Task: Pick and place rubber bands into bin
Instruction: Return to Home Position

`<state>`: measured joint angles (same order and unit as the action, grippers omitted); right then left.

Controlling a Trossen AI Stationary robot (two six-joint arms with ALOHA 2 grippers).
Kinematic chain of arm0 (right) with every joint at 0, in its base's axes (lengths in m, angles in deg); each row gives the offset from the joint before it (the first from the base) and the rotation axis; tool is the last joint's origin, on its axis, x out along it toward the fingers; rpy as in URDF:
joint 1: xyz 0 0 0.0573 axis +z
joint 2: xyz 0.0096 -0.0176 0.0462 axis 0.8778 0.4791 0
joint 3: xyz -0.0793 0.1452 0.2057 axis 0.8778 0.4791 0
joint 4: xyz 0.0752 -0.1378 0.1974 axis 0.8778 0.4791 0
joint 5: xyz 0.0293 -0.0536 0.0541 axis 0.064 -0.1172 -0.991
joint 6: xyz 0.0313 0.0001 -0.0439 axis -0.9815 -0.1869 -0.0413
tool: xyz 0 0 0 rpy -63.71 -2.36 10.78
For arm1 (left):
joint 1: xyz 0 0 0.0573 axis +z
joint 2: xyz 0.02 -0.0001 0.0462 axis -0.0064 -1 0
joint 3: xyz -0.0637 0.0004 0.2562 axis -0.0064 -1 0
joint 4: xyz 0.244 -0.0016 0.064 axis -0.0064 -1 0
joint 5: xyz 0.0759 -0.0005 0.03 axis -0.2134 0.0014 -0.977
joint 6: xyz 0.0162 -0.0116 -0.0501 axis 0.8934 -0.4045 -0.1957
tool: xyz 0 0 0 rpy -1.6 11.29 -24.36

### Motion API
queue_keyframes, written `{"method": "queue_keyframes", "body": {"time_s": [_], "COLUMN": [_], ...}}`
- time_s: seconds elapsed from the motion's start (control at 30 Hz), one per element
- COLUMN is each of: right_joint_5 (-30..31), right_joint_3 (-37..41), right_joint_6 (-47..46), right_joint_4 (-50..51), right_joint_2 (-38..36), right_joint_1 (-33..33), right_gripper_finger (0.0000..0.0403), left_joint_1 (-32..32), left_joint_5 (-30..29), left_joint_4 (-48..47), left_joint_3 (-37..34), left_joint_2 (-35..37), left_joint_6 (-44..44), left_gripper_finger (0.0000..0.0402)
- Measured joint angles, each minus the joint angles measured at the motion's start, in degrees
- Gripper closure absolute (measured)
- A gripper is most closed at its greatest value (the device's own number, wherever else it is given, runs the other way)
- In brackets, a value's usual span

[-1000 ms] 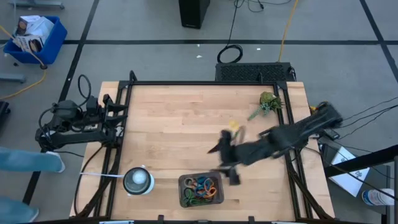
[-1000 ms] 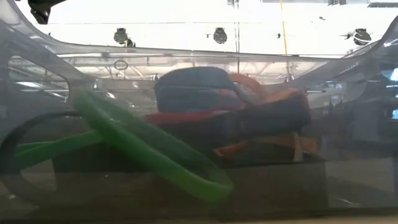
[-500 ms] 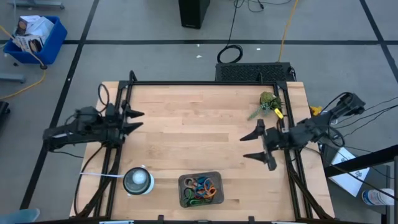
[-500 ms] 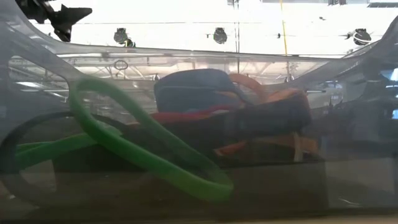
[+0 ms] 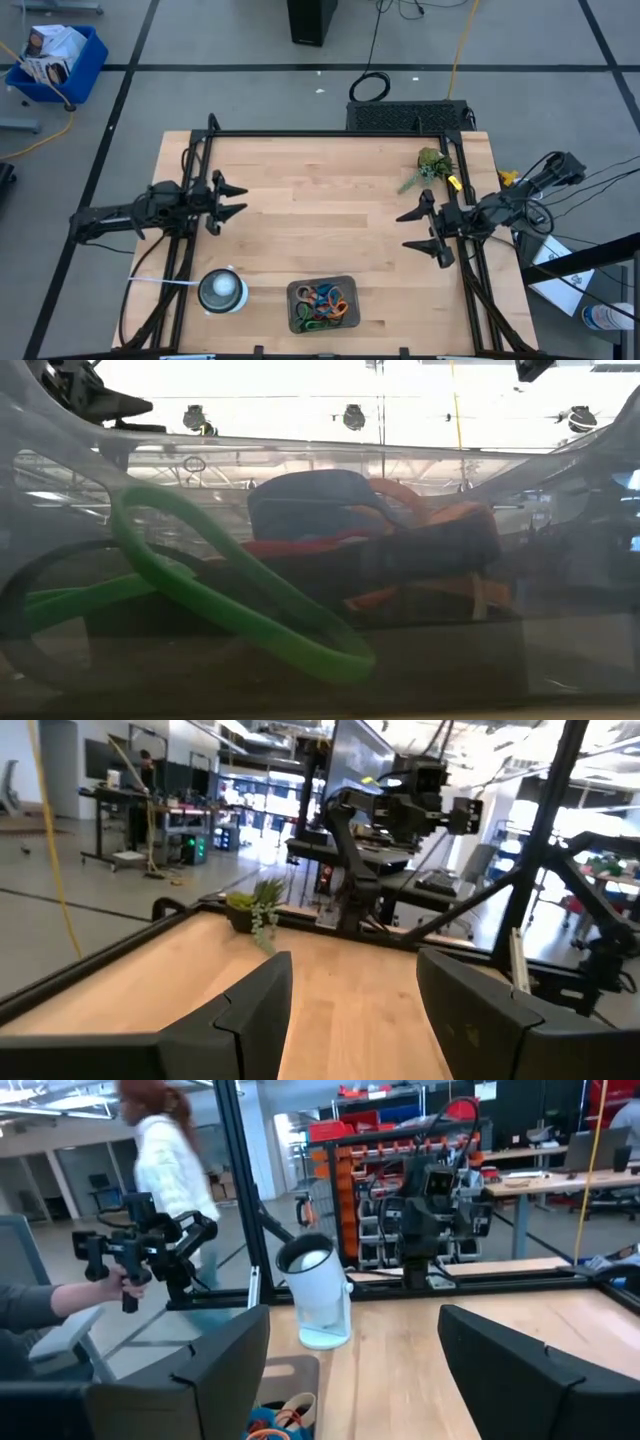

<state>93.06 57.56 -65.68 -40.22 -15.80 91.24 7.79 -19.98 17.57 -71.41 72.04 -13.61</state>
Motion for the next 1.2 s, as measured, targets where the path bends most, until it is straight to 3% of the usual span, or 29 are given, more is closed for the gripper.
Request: {"method": "queue_keyframes", "body": {"time_s": [0.33, 0.6, 0.77, 0.9, 1.2], "right_joint_5": [0.8, 13.1, 16.7, 11.7, -9.6], "right_joint_3": [3.1, 8.9, 14.9, 18.0, 19.9], "right_joint_6": [1.1, 2.5, 2.8, 2.3, 0.0], "right_joint_4": [-0.3, -0.8, -4.6, -5.5, -5.8], "right_joint_2": [-3.6, -6.3, -9.3, -11.6, -12.5], "right_joint_1": [0.0, -1.6, -7.9, -16.2, -37.7], "right_gripper_finger": [0.0119, 0.0117, 0.0121, 0.0116, 0.0121], "left_joint_1": [0.4, 1.7, 1.6, 1.6, 2.4], "left_joint_5": [-2.4, -2.5, -2.7, -4.9, -7.1], "left_joint_4": [5.9, 5.8, 5.8, 5.8, 5.8], "left_joint_3": [-5.0, -5.0, -5.0, -5.0, -5.0], "left_joint_2": [0.0, 0.0, 0.0, 0.0, 0.0], "left_joint_6": [-1.0, -0.8, -0.8, -0.7, -0.5], "left_gripper_finger": [0.0178, 0.0178, 0.0178, 0.0178, 0.0178]}}
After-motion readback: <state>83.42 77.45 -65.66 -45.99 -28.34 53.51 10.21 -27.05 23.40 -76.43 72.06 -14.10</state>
